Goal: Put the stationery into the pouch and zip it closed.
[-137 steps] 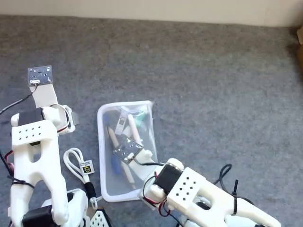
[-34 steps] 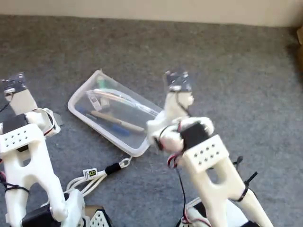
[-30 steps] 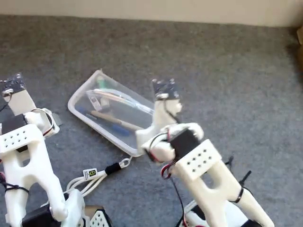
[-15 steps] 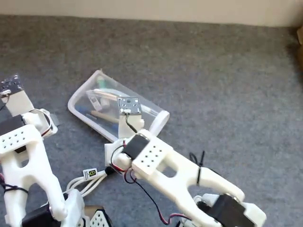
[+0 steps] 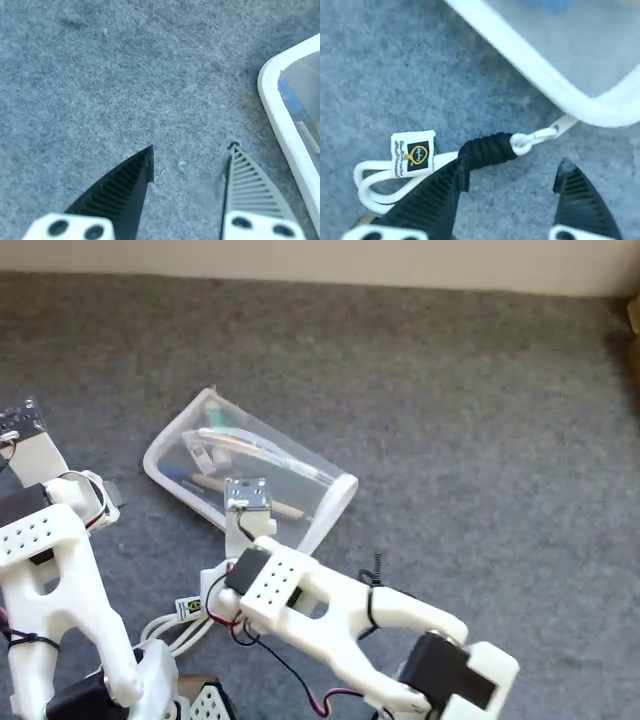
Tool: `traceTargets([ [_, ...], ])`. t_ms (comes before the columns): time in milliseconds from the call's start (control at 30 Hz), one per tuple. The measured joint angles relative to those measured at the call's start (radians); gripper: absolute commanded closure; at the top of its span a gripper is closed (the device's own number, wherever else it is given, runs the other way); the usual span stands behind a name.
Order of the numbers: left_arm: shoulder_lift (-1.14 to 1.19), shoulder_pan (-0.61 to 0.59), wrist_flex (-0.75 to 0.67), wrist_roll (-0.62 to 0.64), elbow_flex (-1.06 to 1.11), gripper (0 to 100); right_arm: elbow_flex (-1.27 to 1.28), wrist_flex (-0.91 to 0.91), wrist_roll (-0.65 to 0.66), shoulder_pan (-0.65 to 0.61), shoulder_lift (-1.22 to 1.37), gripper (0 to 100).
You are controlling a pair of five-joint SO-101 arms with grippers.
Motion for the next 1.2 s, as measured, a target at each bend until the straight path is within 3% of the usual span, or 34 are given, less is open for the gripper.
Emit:
traceTargets([
  [500,0.0,0.0,0.0,0.0,0.0,77,-0.002,-0.086,-0.051,-0.003,0.049,74.5],
  [700,0.0,0.0,0.0,0.0,0.0,77,-0.011,-0.114,-0.052,0.0,0.104,91.0],
  [833,0.0,0.0,0.0,0.0,0.0,77,-0.015,-0.055,-0.052,0.038,0.106,94.3],
  [1067,0.0,-0.017,0.0,0.0,0.0,77,-0.017,0.095,0.123,0.049,0.041,94.3],
  [1200,0.0,-0.018,0.0,0.0,0.0,77,-0.017,0.206,0.319,0.092,-0.037,94.3],
])
